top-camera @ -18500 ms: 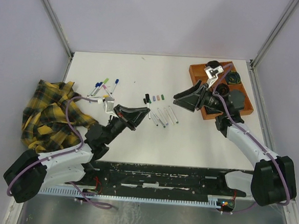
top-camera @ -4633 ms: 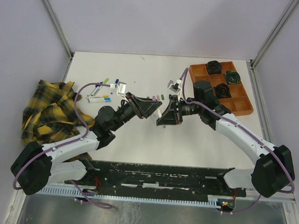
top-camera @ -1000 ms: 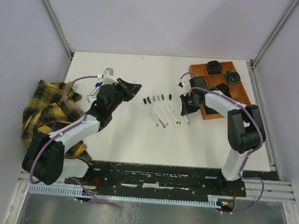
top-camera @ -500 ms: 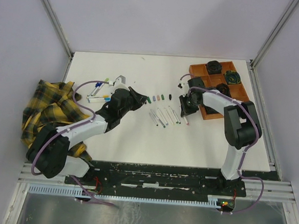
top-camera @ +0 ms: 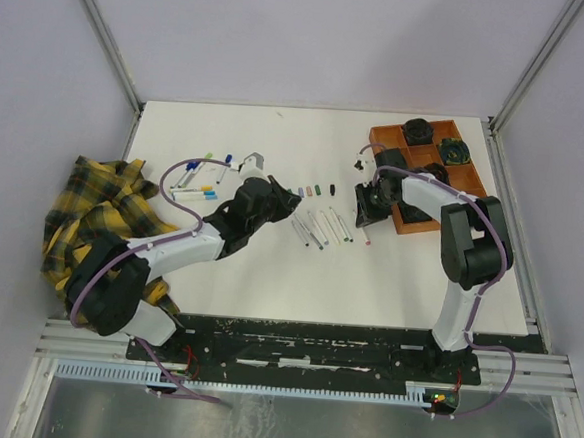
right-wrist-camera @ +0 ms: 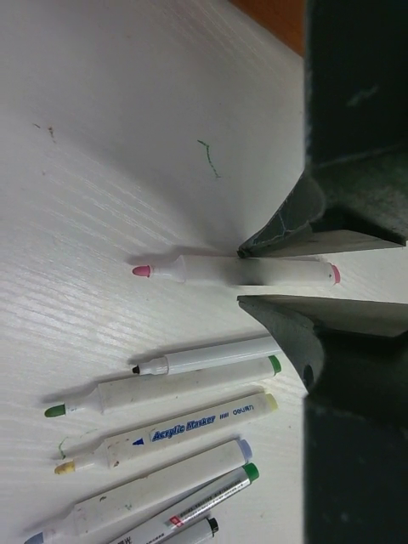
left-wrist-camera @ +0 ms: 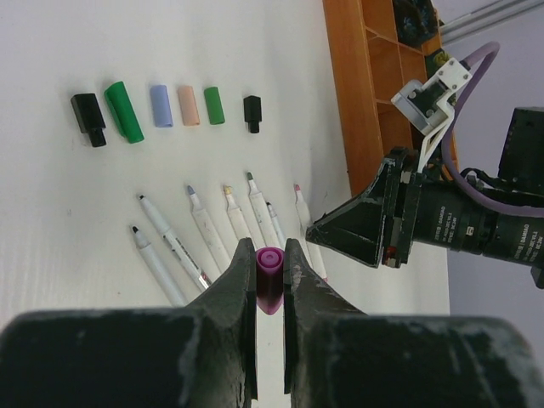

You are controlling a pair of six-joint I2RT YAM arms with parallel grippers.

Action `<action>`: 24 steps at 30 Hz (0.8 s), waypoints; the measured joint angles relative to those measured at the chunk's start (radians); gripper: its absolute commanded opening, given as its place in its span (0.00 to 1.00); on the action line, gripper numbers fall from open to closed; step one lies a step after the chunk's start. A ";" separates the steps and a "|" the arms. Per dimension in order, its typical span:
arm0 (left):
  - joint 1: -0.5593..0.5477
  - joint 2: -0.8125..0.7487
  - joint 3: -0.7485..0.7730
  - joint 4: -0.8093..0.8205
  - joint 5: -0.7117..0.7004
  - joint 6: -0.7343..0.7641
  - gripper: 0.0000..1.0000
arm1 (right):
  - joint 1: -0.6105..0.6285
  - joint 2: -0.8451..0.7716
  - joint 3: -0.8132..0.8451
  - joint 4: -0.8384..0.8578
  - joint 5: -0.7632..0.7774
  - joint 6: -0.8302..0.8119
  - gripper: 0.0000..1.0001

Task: Open the pen caps
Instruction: Place the pen at the center of the board, then place the pen cap at the center of the board.

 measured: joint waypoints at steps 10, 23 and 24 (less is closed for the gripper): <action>-0.028 0.070 0.054 0.003 -0.001 0.055 0.03 | -0.024 -0.011 0.008 -0.017 -0.056 0.001 0.33; -0.049 0.331 0.322 -0.054 0.033 0.092 0.03 | -0.087 -0.167 0.008 -0.018 -0.159 -0.013 0.34; -0.051 0.357 0.354 -0.072 0.033 0.092 0.03 | -0.092 -0.176 0.008 -0.018 -0.166 -0.018 0.34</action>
